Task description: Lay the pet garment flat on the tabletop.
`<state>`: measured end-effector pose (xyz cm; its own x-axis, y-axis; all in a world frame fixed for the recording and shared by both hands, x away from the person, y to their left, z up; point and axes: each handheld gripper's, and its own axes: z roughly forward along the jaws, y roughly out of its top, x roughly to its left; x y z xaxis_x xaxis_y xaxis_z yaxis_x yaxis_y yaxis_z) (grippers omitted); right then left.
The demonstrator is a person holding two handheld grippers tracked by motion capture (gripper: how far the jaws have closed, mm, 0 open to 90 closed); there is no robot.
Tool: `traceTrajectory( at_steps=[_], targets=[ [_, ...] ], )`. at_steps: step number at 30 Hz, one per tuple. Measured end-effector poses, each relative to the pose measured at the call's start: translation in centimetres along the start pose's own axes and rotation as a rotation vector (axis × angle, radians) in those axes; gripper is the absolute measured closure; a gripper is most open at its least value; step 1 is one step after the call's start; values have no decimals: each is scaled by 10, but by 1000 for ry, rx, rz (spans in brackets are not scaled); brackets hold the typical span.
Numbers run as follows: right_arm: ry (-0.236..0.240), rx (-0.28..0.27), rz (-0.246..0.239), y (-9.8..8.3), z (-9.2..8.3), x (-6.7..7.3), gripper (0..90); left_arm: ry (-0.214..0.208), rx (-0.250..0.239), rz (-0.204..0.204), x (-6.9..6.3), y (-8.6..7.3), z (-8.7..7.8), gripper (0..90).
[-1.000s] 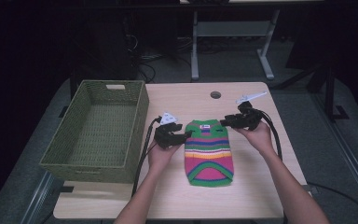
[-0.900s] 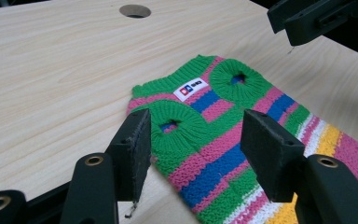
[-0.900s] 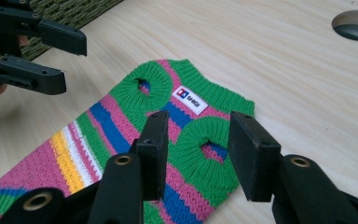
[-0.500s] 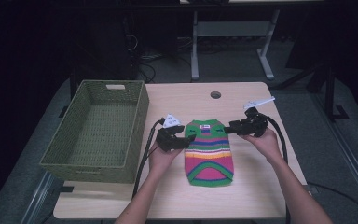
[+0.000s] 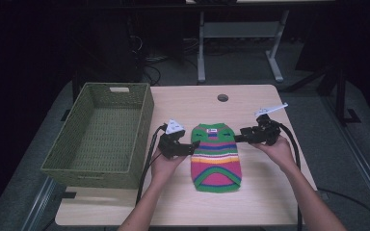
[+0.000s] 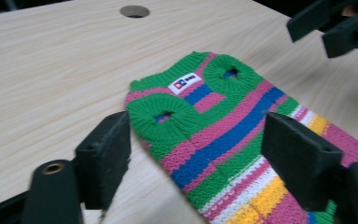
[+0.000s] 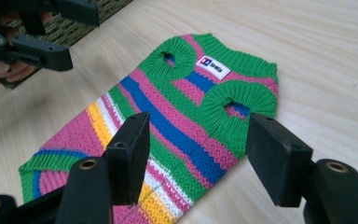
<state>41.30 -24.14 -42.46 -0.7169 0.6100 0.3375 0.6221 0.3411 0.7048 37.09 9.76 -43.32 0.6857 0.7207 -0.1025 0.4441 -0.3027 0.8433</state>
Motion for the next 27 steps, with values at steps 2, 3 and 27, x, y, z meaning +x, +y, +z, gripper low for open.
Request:
traceTrajectory(
  at_steps=[2, 3, 27],
  targets=[
    [-6, 13, -2, -1, 0, 2, 375, -1, 0, -5, 0, 0, -2, 227],
    [-7, 13, -4, -1, 0, 2, 370, 2, -1, -3, 1, 0, -3, 227],
    [3, 17, 3, -27, -15, 5, 301, -37, 26, -28, -9, -12, -12, 200]
  ],
)
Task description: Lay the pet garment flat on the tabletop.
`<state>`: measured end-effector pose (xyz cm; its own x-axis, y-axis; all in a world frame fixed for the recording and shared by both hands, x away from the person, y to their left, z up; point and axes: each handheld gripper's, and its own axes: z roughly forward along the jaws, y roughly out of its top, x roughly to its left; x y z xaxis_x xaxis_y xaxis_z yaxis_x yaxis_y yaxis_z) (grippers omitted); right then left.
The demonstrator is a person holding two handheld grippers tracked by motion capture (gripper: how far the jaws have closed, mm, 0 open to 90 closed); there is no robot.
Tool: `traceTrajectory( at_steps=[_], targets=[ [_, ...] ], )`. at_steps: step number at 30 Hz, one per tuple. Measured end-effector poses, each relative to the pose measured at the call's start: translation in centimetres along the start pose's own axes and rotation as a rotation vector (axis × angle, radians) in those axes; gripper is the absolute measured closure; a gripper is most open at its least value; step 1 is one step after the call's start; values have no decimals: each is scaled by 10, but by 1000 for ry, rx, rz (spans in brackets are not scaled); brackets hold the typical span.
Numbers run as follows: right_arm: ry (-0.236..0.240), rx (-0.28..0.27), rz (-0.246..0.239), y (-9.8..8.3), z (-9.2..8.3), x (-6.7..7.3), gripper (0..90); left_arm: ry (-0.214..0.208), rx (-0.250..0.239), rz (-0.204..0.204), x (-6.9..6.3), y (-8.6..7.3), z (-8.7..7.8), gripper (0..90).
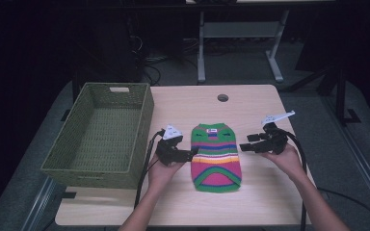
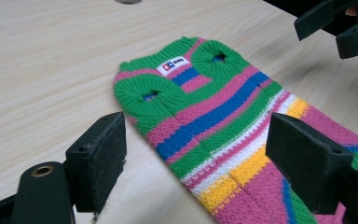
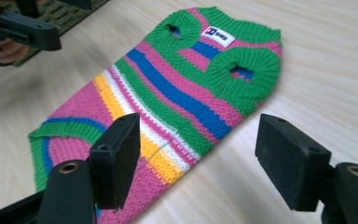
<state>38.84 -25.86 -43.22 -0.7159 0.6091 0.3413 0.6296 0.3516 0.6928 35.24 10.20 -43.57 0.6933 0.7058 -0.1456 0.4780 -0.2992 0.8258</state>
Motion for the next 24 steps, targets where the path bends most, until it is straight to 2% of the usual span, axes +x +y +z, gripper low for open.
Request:
traceTrajectory(
  at_steps=[9, 14, 17, 22, 24],
  targets=[
    [-4, 21, -5, -10, -2, 1, 287, 5, 17, 26, -4, -3, -3, 199],
    [-7, 27, -2, -14, -5, 1, 278, 4, 18, 24, -6, -7, -6, 188],
    [-8, 25, -4, -16, -8, 1, 277, 12, 24, 44, -8, -9, -7, 187],
    [-8, 30, -13, -21, -10, 4, 276, 8, 45, 42, -8, -11, -8, 184],
    [-13, 37, -17, -24, -11, 5, 276, 5, 34, 40, -10, -12, -10, 184]
  ],
)
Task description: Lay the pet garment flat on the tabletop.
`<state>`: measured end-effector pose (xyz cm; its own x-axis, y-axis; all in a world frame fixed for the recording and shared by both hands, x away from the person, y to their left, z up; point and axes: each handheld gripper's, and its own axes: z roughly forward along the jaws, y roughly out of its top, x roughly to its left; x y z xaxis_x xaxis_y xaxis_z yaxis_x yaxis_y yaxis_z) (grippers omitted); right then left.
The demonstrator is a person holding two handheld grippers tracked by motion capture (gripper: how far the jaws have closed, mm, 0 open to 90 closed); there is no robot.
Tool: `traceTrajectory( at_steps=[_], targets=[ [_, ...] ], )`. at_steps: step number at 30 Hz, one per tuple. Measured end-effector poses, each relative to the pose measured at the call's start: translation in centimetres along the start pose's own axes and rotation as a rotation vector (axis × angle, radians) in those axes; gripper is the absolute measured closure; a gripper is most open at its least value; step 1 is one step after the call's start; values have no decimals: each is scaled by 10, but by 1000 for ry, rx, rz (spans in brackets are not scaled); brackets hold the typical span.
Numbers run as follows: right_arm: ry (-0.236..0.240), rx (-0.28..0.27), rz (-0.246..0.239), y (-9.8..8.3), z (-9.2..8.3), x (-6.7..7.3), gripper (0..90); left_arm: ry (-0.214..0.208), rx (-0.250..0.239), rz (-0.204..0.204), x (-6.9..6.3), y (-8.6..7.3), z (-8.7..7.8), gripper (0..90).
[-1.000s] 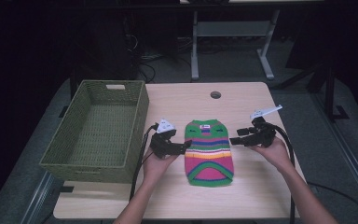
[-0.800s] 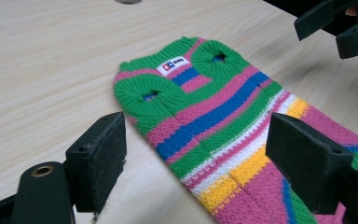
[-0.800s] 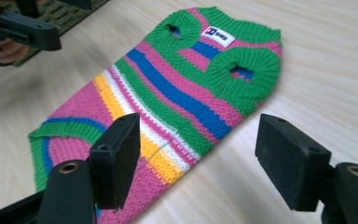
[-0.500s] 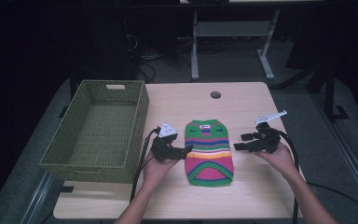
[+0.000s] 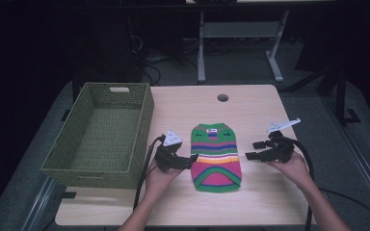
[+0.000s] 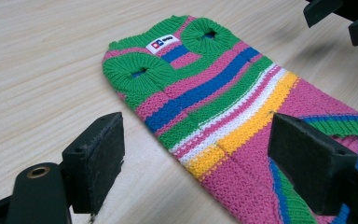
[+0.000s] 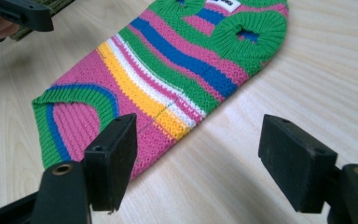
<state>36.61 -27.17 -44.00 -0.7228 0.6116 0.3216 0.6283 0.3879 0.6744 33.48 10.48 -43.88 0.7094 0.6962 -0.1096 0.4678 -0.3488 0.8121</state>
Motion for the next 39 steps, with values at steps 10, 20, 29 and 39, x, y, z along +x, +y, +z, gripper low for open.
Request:
traceTrajectory(
  at_steps=[10, 20, 29, 39],
  targets=[
    [0, 1, -1, -7, -5, 3, 271, 1, 3, 18, -3, -7, -5, 185],
    [-11, 7, 1, -21, -5, 5, 271, -12, 25, 28, -7, -10, -10, 185],
    [-14, 10, -2, -32, -7, 7, 271, -19, 29, 50, -14, -16, -14, 184],
    [-23, 9, -2, -46, -11, 9, 270, -25, 39, 53, -16, -24, -19, 185]
  ],
)
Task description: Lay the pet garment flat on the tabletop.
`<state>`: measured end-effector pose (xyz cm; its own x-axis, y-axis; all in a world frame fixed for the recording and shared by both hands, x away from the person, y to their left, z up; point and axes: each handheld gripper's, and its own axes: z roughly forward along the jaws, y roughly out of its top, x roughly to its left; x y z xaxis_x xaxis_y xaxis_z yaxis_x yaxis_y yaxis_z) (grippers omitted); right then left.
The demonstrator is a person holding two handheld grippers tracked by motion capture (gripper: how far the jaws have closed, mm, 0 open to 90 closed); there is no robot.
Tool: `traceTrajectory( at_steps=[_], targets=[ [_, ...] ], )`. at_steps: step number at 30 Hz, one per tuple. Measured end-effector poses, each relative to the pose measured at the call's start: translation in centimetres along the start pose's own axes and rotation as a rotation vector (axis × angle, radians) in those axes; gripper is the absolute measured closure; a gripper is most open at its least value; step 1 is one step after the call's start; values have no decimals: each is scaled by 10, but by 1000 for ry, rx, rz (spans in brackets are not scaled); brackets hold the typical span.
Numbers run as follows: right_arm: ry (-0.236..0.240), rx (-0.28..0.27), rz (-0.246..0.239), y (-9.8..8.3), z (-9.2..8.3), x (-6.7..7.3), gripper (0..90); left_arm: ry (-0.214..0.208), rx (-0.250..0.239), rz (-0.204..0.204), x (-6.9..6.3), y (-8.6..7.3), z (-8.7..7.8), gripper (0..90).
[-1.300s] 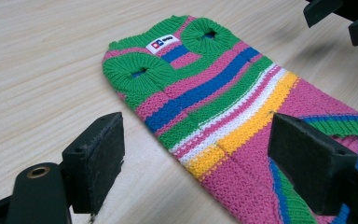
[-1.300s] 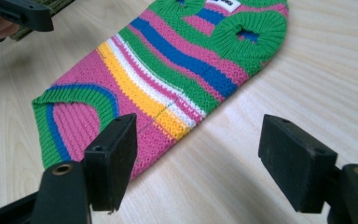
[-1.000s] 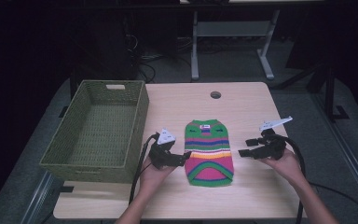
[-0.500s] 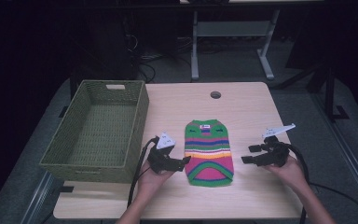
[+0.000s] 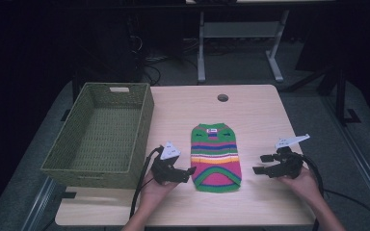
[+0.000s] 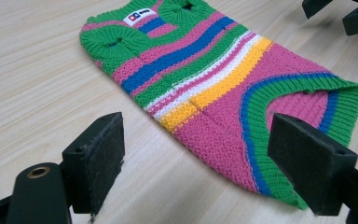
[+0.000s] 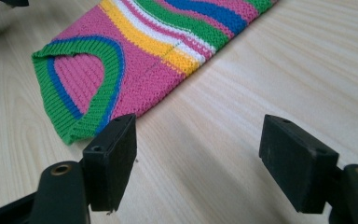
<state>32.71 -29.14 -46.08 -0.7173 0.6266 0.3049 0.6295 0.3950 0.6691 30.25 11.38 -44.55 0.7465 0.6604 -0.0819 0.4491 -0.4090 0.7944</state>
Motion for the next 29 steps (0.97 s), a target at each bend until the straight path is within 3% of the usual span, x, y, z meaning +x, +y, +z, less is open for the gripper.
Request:
traceTrajectory(
  at_steps=[20, 23, 29],
  targets=[
    [-35, 1, -3, -31, -9, 14, 270, -3, 27, 23, -7, -17, -12, 185],
    [-33, -8, -5, -35, -10, 16, 268, -13, 18, 10, -9, -20, -16, 185],
    [-26, -77, 1, -46, -19, 25, 254, -15, 20, 36, -15, -26, -26, 185]
  ],
)
